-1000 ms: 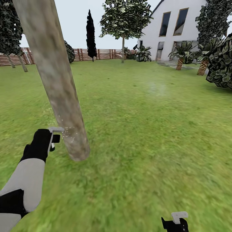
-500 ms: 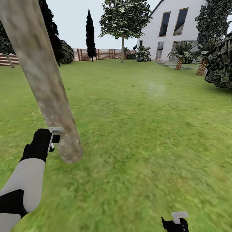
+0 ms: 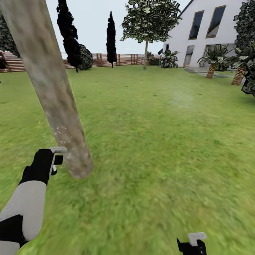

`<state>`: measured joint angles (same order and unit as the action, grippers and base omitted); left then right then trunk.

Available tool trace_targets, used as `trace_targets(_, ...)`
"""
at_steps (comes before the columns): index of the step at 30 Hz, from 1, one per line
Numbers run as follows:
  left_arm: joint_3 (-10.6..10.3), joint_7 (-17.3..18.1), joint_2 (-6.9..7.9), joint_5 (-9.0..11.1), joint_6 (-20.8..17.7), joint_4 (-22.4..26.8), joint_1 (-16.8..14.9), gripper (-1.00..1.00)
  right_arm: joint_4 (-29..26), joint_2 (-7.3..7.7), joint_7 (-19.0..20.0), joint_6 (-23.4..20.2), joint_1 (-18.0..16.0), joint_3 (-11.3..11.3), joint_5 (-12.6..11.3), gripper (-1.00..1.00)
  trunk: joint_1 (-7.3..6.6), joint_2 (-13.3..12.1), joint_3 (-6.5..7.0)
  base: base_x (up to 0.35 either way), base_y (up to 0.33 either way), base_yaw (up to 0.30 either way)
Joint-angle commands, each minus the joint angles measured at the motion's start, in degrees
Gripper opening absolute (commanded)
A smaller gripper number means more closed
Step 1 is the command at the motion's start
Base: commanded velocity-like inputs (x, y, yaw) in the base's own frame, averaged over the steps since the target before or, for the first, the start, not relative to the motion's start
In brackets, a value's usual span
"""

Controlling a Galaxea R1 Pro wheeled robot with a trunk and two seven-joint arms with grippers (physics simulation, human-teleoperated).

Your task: In the garden, pick up the pesticide atomizer on the floor and spray pesticide onto both trees until each tree trunk is fully covered.

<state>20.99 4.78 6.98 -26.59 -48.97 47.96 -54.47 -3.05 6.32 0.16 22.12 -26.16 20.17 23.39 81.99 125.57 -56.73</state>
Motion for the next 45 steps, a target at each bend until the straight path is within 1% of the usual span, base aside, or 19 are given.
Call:
trace_targets(1, 0.1, 0.5, -0.1, -0.6, -0.2, 0.0, 0.0, -1.0, 0.1, 0.01, 0.0, 0.2, 0.0, 0.5, 0.5, 1.0, 0.02, 0.0, -0.05, 0.282, -0.143, 0.055)
trace_targets(6, 0.2, 0.4, -0.29, -0.6, -0.2, 0.0, 0.0, -1.0, 0.1, 0.01, 0.0, 0.2, 0.0, 0.5, 0.5, 1.0, 0.02, 0.0, -0.05, 0.259, -0.159, 0.01)
trace_targets(10, 0.1, 0.4, -0.35, -0.6, -0.2, 0.1, 0.0, -1.0, 0.1, 0.01, 0.0, 0.2, 0.0, 0.5, 0.5, 1.0, 0.02, 0.0, -0.05, 0.048, -0.259, 0.018)
trace_targets(15, 0.1, 0.2, -0.39, -0.6, -0.2, 0.3, 0.0, -1.0, 0.1, 0.01, 0.0, 0.2, 0.0, 0.5, 0.5, 1.0, 0.02, 0.0, -0.05, 0.002, -0.273, 0.242)
trace_targets(19, 0.2, 0.1, -0.56, -0.5, 0.0, 0.1, 2.5, -1.0, 0.1, 0.01, 0.0, 0.2, 0.0, 0.5, 0.5, 1.0, 0.02, 0.0, -0.05, 0.099, -0.263, 0.276)
trace_targets(24, 0.1, 0.1, -0.96, -0.4, 0.0, -0.1, 3.6, -1.0, 0.1, 0.01, 0.0, 0.2, 0.0, 0.5, 0.5, 1.0, 0.02, 0.0, -0.05, 0.233, -0.188, 0.26)
trace_targets(28, 0.1, 0.0, -1.0, -0.5, 0.0, -0.1, 3.7, -1.0, 0.1, 0.25, 0.0, 0.3, 0.0, 0.5, 0.5, 1.0, 0.02, 0.0, -0.05, 0.23, -0.188, 0.049)
trace_targets(32, 0.2, 0.0, -0.99, -0.5, 0.0, 0.0, 4.1, -1.0, 0.0, 0.44, -0.1, 0.3, 0.0, 0.5, 0.4, 1.0, 0.02, 0.0, -0.05, 0.058, -0.258, 0.002)
trace_targets(34, 0.2, 0.1, -0.9, -0.5, 0.1, -0.1, 5.2, -1.0, 0.0, 0.41, -0.1, 0.3, 0.0, 0.5, 0.4, 1.0, 0.02, 0.0, -0.05, 0.004, -0.269, 0.0)
trace_targets(35, 0.2, 0.1, -0.87, -0.5, 0.5, 0.0, 5.9, -1.0, 0.0, 0.39, -0.1, 0.3, 0.0, 0.5, 0.4, 1.0, 0.02, 0.0, -0.05, 0.001, -0.27, 0.0)
trace_targets(37, 0.3, -0.1, -0.8, -0.6, 3.5, -0.1, 6.9, -1.0, 0.0, 0.3, -0.1, 0.3, 0.0, 0.5, 0.4, 1.0, 0.02, 0.0, -0.05, 0.046, -0.27, 0.02)
trace_targets(41, 0.3, -0.3, -0.82, -0.7, 4.7, -0.1, 8.1, -1.0, 0.0, 0.27, -0.1, 0.3, 0.0, 0.5, 0.4, 1.0, 0.02, 0.0, -0.05, 0.157, -0.247, 0.207)
trace_targets(43, 1.1, -0.5, -0.83, -0.7, 4.8, -0.1, 8.1, -1.0, 0.0, 0.25, -0.1, 0.3, 0.0, 0.5, 0.4, 1.0, 0.02, 0.0, -0.05, 0.239, -0.186, 0.272)
trace_targets(45, 2.4, -0.5, -0.83, -0.7, 4.8, -0.1, 8.1, -1.0, 0.0, 0.27, -0.1, 0.3, 0.0, 0.5, 0.4, 1.0, 0.02, 0.0, -0.05, 0.253, -0.175, 0.276)
